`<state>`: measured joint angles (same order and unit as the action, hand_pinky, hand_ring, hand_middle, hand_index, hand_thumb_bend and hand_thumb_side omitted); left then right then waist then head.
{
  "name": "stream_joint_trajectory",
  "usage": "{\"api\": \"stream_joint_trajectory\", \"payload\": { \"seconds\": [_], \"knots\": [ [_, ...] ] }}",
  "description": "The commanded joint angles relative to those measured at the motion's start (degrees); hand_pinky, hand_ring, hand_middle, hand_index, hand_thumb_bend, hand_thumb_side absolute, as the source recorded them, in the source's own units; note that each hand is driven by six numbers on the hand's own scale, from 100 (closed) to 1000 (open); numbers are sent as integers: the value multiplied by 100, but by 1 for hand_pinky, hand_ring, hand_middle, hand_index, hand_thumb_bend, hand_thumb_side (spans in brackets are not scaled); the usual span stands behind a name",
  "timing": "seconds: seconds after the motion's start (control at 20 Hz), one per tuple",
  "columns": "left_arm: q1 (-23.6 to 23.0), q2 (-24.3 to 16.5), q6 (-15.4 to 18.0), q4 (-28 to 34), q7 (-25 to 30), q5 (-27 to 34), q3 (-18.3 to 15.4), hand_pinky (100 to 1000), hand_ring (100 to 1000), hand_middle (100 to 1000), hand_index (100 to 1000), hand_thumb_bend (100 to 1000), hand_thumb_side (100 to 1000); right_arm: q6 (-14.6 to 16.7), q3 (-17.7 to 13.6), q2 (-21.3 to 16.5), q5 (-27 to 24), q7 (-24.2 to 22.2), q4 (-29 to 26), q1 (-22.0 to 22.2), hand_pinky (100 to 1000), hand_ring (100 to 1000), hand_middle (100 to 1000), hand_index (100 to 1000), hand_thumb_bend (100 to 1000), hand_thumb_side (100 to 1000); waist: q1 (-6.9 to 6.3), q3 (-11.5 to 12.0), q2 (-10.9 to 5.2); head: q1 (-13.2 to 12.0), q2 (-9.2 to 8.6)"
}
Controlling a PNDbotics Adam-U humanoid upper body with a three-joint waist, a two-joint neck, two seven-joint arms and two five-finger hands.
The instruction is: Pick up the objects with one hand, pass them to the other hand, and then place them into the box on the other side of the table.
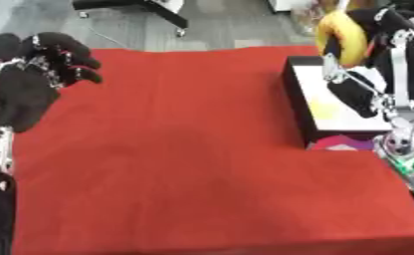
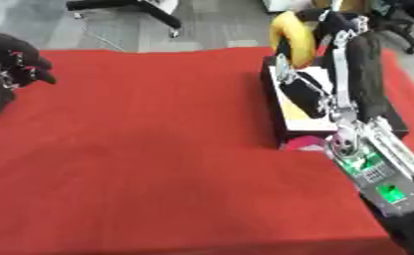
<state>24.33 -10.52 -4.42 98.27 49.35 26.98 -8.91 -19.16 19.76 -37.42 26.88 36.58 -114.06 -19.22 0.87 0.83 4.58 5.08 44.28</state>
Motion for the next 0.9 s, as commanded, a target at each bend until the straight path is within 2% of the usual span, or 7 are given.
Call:
{"api": "stream_joint_trajectory", "payload": {
  "seconds": [0.05, 0.2, 0.35, 0.5, 0.65, 0.8, 0.9],
  "knots": [
    [-54, -40, 11, 244, -170, -91, -154, 727, 737, 696, 798, 100, 836, -552, -165, -412, -461, 137, -53, -6, 209, 543, 205, 682, 100, 100, 4, 26, -44, 143, -16],
    [-203, -8, 21, 415, -262, -166, -222, 727, 737, 695, 797, 100, 834, -1189, -201, -678, -1137, 247, -42, -7, 208, 563, 206, 692, 100, 100, -1, 78, -35, 246, -16],
    [-314, 60, 36, 584, -279, -220, -258, 728, 738, 696, 796, 100, 827, -1631, -157, -843, -1952, 349, 418, -160, 240, 606, 218, 716, 100, 100, -19, 149, -30, 354, -16],
    [-376, 132, 60, 755, -261, -255, -269, 730, 739, 697, 796, 100, 816, -1675, -16, -910, -2603, 434, 1231, -431, 296, 647, 236, 734, 100, 100, -40, 220, -19, 451, -16],
    [-399, 179, 77, 880, -249, -256, -263, 730, 740, 697, 796, 100, 808, -1631, 120, -894, -2936, 292, 2156, -689, 382, 720, 313, 782, 100, 100, -55, 280, -9, 552, -16],
    [-425, 201, 87, 953, -240, -279, -264, 731, 741, 698, 797, 100, 806, -1669, 208, -803, -3053, -126, 3121, -898, 546, 860, 553, 945, 422, 100, -63, 324, 0, 633, -16],
    [-450, 195, 93, 975, -236, -321, -283, 730, 741, 698, 797, 100, 811, -1720, 206, -776, -3043, -583, 3565, -952, 672, 945, 733, 999, 651, 261, -60, 341, 2, 665, -16]
  ]
}}
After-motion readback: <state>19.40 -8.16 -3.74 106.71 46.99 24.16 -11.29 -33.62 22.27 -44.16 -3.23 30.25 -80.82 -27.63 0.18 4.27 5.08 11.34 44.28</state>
